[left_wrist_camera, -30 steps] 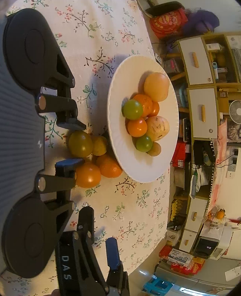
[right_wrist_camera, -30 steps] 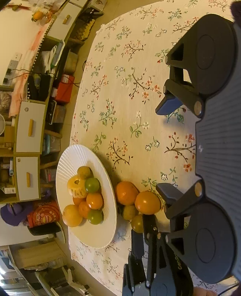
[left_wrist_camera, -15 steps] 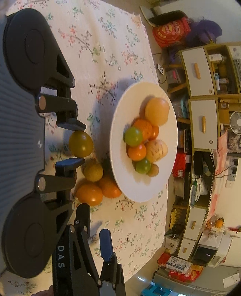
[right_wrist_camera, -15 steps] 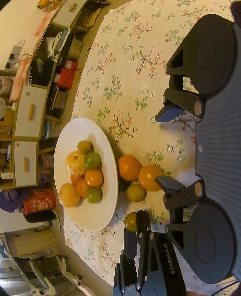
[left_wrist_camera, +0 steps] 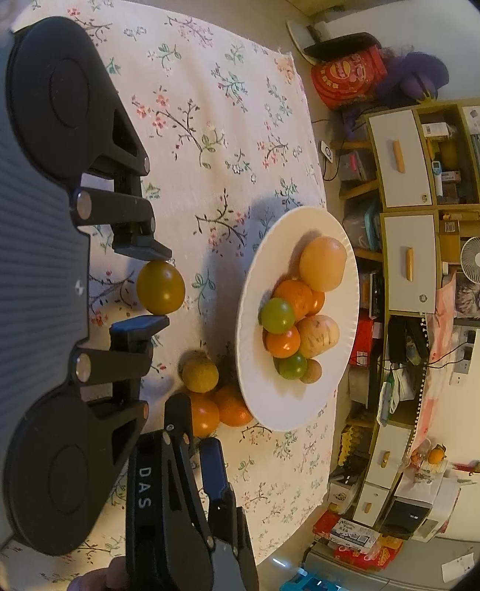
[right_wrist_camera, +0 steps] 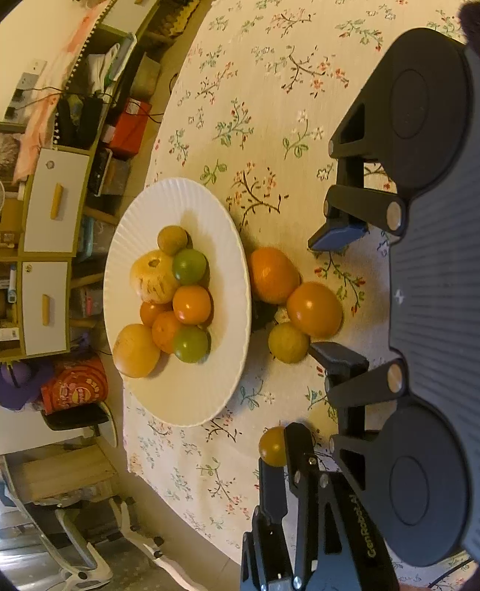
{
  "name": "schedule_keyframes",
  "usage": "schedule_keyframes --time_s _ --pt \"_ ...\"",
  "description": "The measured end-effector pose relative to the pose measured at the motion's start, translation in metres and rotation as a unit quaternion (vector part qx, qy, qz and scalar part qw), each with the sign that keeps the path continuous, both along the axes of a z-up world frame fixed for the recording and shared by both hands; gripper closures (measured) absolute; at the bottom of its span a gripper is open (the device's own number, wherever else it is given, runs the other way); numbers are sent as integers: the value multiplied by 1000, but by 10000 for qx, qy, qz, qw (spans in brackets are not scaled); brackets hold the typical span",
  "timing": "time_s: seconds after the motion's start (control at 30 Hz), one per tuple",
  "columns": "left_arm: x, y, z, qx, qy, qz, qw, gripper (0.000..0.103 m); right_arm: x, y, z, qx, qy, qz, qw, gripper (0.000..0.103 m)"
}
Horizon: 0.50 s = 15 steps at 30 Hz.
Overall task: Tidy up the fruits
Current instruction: 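Grasp the dark olive tomato with the left tool while the right tool grasps an orange tomato, then lift both held tomatoes and carry them over the white plate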
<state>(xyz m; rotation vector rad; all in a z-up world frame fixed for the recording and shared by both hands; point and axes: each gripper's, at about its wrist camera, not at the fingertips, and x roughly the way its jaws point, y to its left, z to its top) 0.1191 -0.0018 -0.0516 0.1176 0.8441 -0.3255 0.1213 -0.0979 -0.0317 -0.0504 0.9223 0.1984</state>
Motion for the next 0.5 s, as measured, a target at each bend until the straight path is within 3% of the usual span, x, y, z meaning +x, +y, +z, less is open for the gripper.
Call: schedule_keyframes --time_s 0.17,0.5 --pt "-1 9 -1 -2 9 19 10000 93 1 3 -2 -76 37 28 10000 72" --pt "-2 10 3 -16 -9 -4 10000 93 -2 4 2 -157 44 127 9998 73"
